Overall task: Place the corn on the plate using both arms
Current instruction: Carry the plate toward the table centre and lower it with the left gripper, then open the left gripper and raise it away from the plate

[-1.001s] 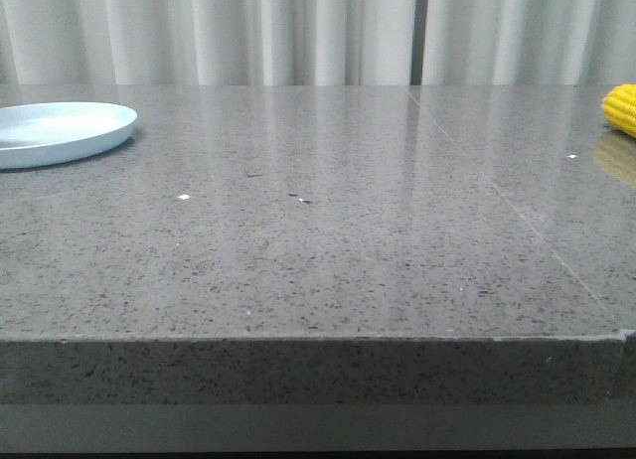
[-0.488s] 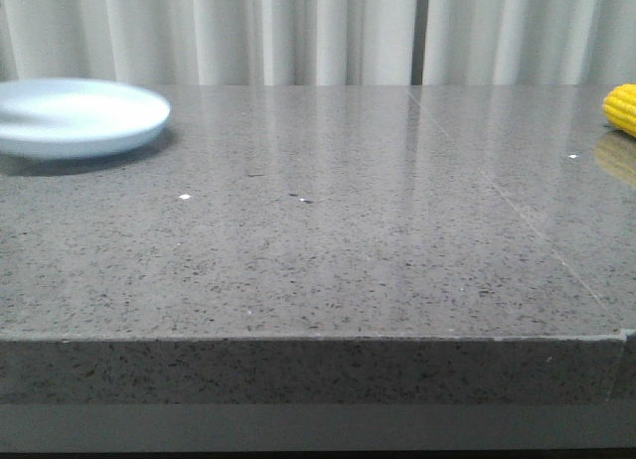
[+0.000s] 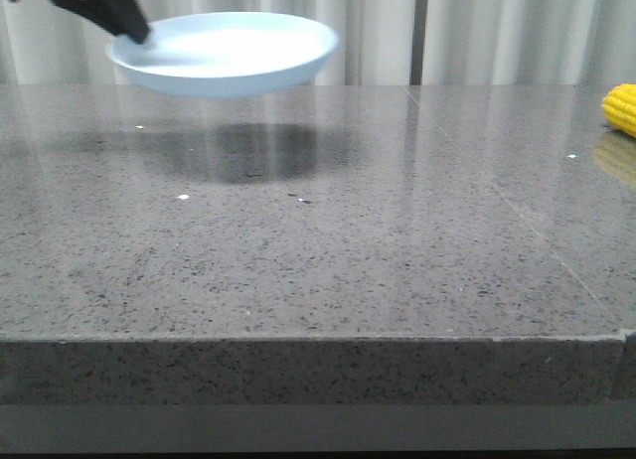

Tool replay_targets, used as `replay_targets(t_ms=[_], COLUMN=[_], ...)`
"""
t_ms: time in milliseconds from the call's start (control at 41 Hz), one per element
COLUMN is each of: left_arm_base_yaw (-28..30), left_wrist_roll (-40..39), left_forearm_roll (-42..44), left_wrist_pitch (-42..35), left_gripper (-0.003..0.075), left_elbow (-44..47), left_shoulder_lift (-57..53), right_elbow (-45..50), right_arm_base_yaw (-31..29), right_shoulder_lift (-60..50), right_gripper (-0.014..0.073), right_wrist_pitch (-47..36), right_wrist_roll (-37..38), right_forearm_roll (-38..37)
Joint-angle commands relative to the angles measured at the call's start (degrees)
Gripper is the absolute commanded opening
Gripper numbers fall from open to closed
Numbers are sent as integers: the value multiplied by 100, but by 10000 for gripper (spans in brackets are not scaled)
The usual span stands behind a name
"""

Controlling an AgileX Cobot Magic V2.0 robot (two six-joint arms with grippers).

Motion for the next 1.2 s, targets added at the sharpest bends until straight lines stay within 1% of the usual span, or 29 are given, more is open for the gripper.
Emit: replay_targets(t_ms=[0,98,244,415,610,684,806,830,879,952,1050,1172], left_arm_base_yaw=[-359,-678,-943,-1001,-1001,-1001,-1001,-1001,-1001,-1001,-1001,-1001], left_wrist_roll=[-25,-22,-22,-22,-52,-52,-66,-66,-66,-70,-70,-81], left_forearm_roll=[-287,-287,-273,-229,142,174,325,343,390,450,473,574], left_wrist_pitch=[-195,-183,-178,-88,30,137,240,254,260,293,333,324], left_gripper=[-20,-20,-20,-20,-13,37,191,210,280,346,388,391], left_elbow=[-209,-209,-209,-209,-209,-209,-209,-209,-209,-213,-234,-234], left_shoulder_lift=[-167,-35,168,385,448,448,448,448,448,430,339,91], right_elbow=[-195,-195,-195,-195,-195,-195,-195,-195,-195,-195,-195,-195], right_arm_base_yaw=[-31,-31,-31,-31,-31,-31,-31,-31,-31,-31,-31,-31], right_shoulder_lift=[11,11,11,11,11,11,11,11,11,11,11,11], right_gripper=[624,624,624,624,624,624,624,624,624,624,624,624], right_wrist_pitch=[-393,-393,-393,-393,-393,-393,-393,-393,-393,-393,-393,-393], right_wrist_roll=[-40,-40,-40,-40,-40,-40,-40,-40,-40,-40,-40,-40], right_forearm_roll=[-98,-98,-98,-98,-98,-98,-98,-98,-98,-98,-98,-98])
